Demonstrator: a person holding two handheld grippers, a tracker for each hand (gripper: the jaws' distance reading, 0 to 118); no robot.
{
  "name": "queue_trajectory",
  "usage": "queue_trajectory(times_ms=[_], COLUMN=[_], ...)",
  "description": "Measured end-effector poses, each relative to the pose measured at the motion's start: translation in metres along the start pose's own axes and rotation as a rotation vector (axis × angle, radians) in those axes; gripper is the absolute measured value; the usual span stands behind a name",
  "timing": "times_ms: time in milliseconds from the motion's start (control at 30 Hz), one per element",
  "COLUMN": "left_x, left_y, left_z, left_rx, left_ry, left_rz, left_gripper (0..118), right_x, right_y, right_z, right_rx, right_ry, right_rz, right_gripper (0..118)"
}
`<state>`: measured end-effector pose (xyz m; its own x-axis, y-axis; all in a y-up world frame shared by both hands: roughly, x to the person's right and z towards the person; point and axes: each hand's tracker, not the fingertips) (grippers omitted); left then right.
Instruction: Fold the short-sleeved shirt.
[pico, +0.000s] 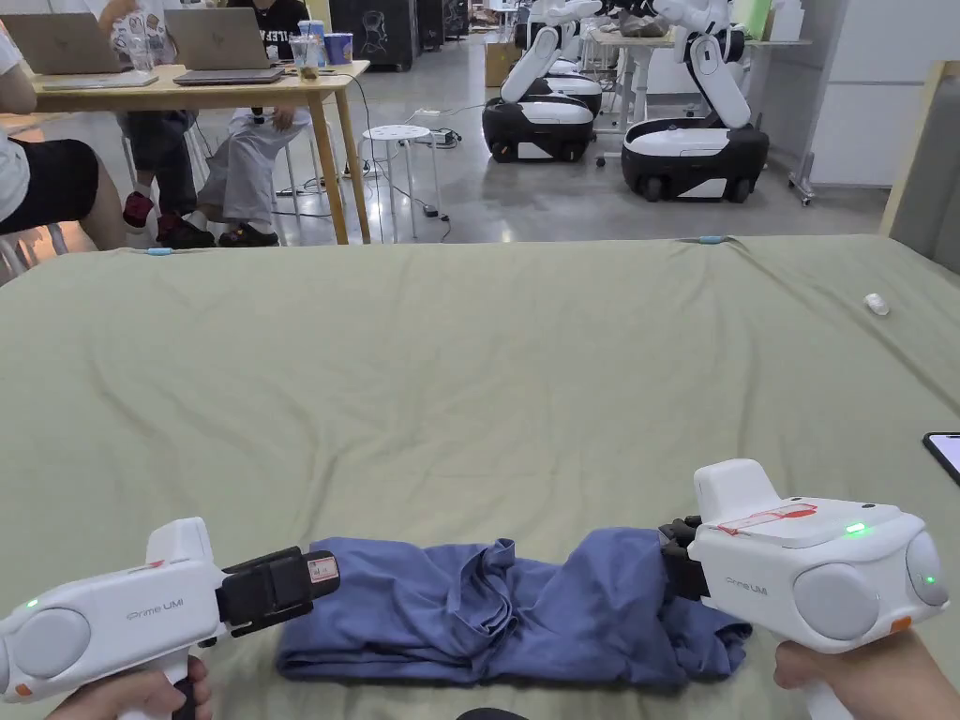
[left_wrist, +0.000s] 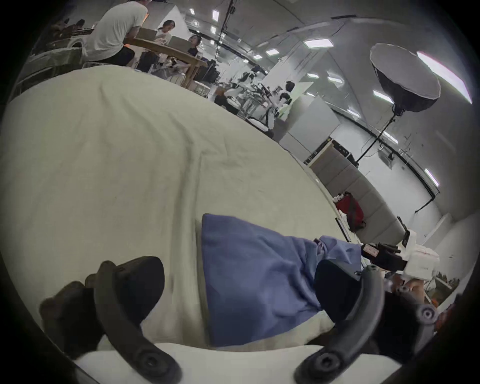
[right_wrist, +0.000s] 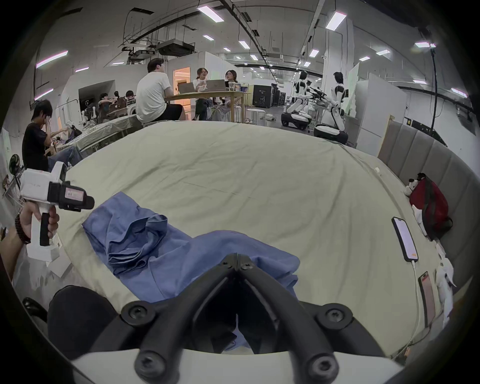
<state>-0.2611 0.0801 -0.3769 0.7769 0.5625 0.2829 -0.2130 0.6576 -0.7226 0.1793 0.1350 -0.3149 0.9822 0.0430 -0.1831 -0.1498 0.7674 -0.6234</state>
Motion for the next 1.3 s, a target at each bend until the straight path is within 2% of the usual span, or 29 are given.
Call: queue_trajectory(times_ms=[133, 233, 300, 333, 433, 500, 567, 667, 967, 1233, 1300], left_x=[-0.010, -0.018, -0.012, -0.006, 0.003, -0.007, -0.011, -0.007, -0.013, -0.056, -0.066], left_y=[-0.007, -0.009, -0.010, -0.011, -0.017, -0.015, -0.013, -0.019, -0.008, 0.005, 0.006], left_z=[-0.012, -0.023, -0.027, -0.027, -0.031, -0.025, -0.022, -0.015, 0.006, 0.045, 0.053], left_rx=[-0.032, -0.020, -0.026, -0.030, -0.054, -0.040, -0.031, -0.016, 0.044, 0.125, 0.113], left_ry=[-0.019, -0.029, -0.038, -0.038, 0.041, 0.044, 0.085, 0.068, 0.046, 0.176, 0.197], left_rz=[0.064, 0.051, 0.031, 0.025, -0.071, -0.062, -0.045, -0.045, -0.067, 0.036, 0.023], left_gripper=[104, 104, 97, 87, 71, 48, 19, 15, 13, 11, 11], right_x=[0.000, -0.001, 0.000, 0.000, 0.000, -0.001, -0.002, -0.006, 0.000, 0.002, 0.002], right_y=[-0.001, -0.002, -0.002, -0.002, -0.004, -0.006, -0.007, -0.006, -0.005, -0.004, -0.004], right_z=[-0.002, -0.002, -0.002, -0.002, -0.006, -0.009, -0.011, -0.009, -0.007, -0.004, -0.006], right_rx=[-0.005, -0.009, -0.011, -0.012, -0.017, -0.020, -0.023, -0.027, -0.017, -0.012, -0.011], right_ry=[0.008, 0.011, 0.011, 0.010, 0.011, 0.013, 0.016, 0.023, 0.017, 0.007, 0.009], right_rz=[0.003, 0.007, 0.007, 0.007, 0.004, 0.000, -0.001, 0.000, -0.007, -0.013, -0.011], right_gripper=[0, 0, 0, 0, 0, 0, 0, 0, 0, 0, 0])
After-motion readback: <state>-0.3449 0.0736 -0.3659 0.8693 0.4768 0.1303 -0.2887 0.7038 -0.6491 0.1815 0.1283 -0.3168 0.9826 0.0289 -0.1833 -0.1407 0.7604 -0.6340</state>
